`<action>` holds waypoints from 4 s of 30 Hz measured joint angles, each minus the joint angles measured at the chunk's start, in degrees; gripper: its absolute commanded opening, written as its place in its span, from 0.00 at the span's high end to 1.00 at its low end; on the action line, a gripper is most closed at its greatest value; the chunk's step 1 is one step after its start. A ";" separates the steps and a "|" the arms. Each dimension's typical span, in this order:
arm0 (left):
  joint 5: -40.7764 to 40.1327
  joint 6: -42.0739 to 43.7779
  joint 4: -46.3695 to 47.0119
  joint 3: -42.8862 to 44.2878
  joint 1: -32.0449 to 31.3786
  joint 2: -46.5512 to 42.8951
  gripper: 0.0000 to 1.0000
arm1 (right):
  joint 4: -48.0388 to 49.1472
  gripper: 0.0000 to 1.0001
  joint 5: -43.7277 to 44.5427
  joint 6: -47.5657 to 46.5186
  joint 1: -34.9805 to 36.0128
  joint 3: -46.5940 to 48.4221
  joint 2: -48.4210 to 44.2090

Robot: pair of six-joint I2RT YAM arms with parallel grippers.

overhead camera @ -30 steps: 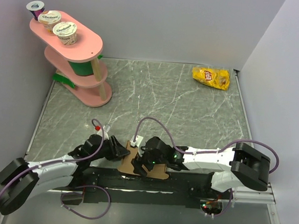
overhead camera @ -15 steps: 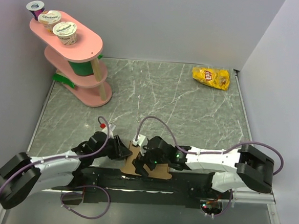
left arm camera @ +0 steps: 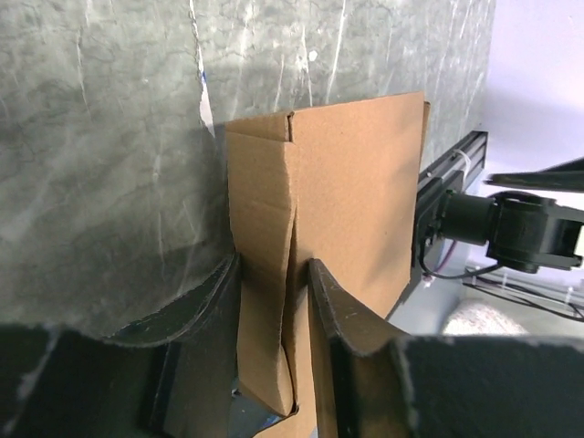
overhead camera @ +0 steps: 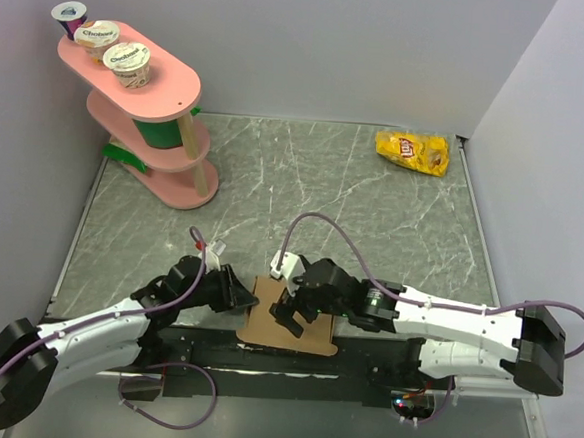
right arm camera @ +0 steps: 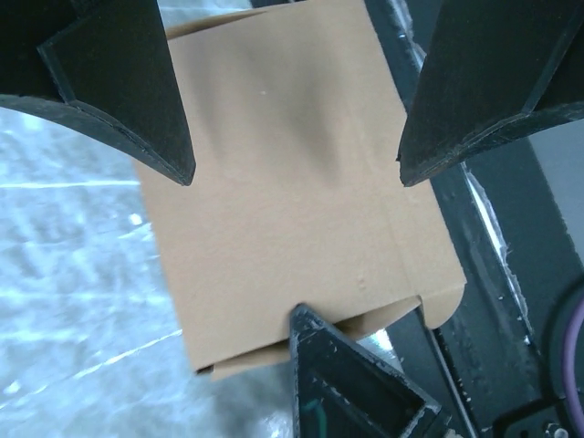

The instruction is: Fold the paper box

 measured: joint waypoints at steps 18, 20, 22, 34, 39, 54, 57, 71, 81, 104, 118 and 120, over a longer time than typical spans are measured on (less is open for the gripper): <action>10.82 -0.59 -4.55 2.49 10.36 4.15 0.99 | 8.70 0.01 30.95 -7.54 25.57 -0.02 13.38; 11.89 -0.11 -5.11 2.62 11.56 4.48 0.99 | 9.94 0.01 32.87 -8.17 26.86 0.02 15.21; 12.70 0.28 -5.86 2.82 12.52 4.48 0.99 | 11.08 0.02 34.84 -9.05 27.89 0.02 17.55; 16.46 0.81 -7.54 3.08 14.95 4.48 0.99 | 15.32 0.08 44.87 -12.15 29.05 0.63 27.69; 17.20 0.81 -8.55 3.08 15.12 4.46 0.99 | 15.58 0.14 50.56 -12.63 29.05 1.05 31.56; 16.98 3.28 -11.76 5.81 16.65 4.20 0.15 | 17.16 0.57 56.78 -17.31 28.81 1.95 33.68; 17.68 5.90 -15.69 9.05 20.26 3.58 0.04 | 15.39 0.58 55.28 -17.51 27.69 1.92 30.84; 17.97 26.27 -16.98 27.21 39.82 4.66 0.05 | -8.72 0.57 11.85 -10.60 -0.98 9.44 0.15; 29.79 45.05 -18.40 33.40 20.70 5.31 0.04 | -20.50 0.57 -18.93 -11.08 -20.50 10.19 -6.36; 54.38 49.11 -16.79 35.76 10.03 14.58 0.00 | -23.02 0.57 -42.07 -11.56 -24.02 10.19 -8.74; 42.80 41.57 -7.80 30.36 2.03 10.14 0.01 | -20.92 0.56 -42.71 -11.47 -24.39 10.88 -5.55; 39.98 40.70 -6.58 30.27 1.22 9.42 0.03 | -20.35 0.56 -42.71 -11.43 -24.39 10.88 -5.55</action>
